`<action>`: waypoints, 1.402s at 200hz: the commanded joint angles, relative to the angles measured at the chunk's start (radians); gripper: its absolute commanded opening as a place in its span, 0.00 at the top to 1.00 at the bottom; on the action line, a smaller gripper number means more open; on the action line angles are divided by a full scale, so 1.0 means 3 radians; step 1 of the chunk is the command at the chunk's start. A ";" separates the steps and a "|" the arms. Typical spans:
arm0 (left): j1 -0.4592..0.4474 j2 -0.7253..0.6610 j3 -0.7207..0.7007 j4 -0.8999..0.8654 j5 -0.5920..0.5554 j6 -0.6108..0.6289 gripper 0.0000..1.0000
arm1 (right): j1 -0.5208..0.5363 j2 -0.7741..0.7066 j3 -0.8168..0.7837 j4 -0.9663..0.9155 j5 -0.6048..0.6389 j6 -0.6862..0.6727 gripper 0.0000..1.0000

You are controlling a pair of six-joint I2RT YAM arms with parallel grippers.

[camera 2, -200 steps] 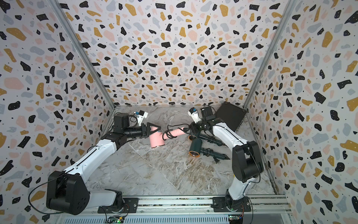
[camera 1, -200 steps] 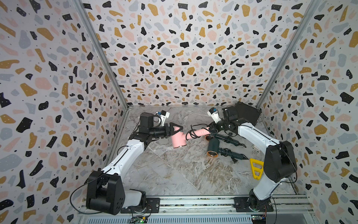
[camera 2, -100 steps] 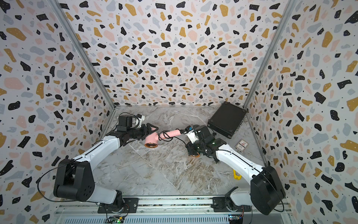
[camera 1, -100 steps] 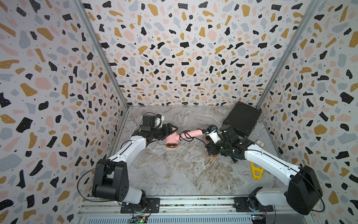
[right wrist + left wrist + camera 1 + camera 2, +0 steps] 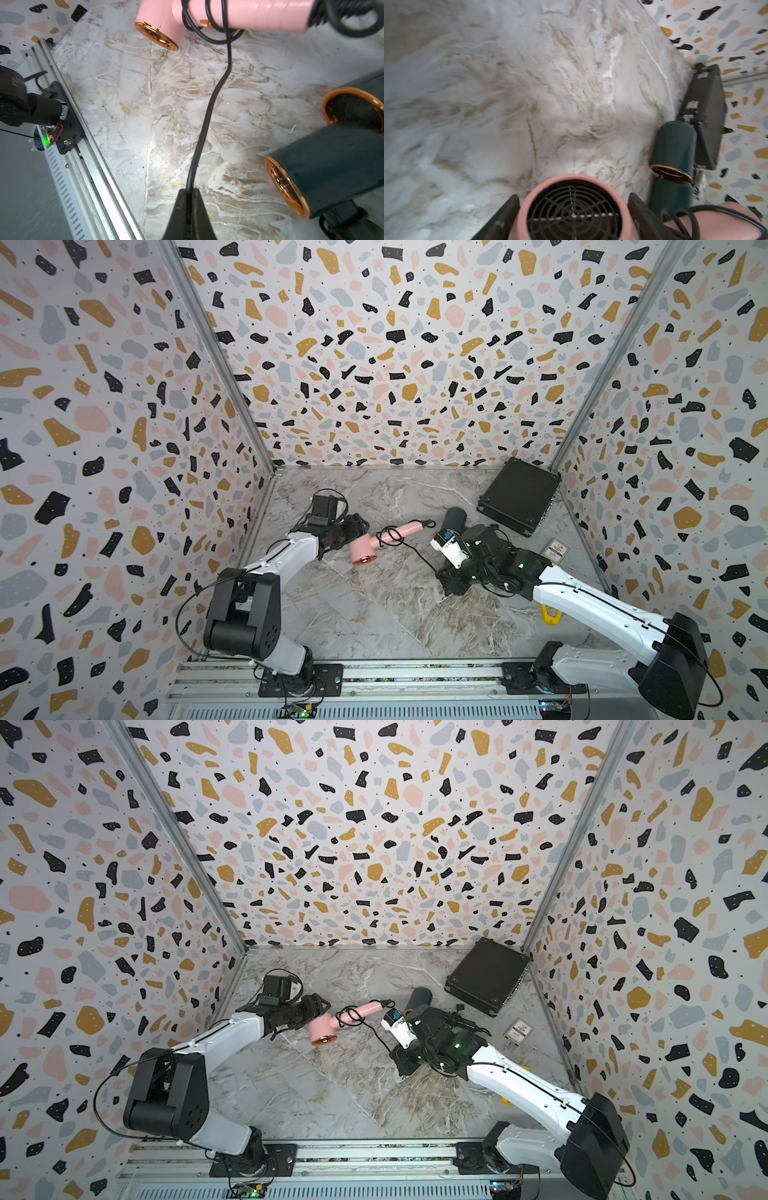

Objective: Wrap the cord around the hair dryer
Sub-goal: Wrap the power cord around the hair dryer.

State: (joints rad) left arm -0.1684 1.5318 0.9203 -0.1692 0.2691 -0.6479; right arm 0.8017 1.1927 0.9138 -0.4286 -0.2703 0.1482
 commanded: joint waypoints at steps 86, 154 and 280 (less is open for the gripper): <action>-0.0214 0.0731 0.0666 -0.0972 -0.0788 0.0985 1.00 | 0.0015 0.0461 -0.0335 0.0999 0.0132 0.0513 1.00; -0.0233 0.0832 0.0866 -0.1236 -0.0678 0.1206 0.01 | 0.0024 0.0687 -0.0223 0.0791 0.0512 0.0640 1.00; -0.0264 0.0800 0.0805 -0.1470 -0.0707 0.1136 0.00 | 0.0031 0.0758 -0.0219 0.0784 0.0613 0.0681 1.00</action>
State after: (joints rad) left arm -0.2413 1.7618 1.1870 -0.6083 0.0402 -0.3031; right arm 0.8066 1.4300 0.8173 -0.1822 -0.1043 0.3527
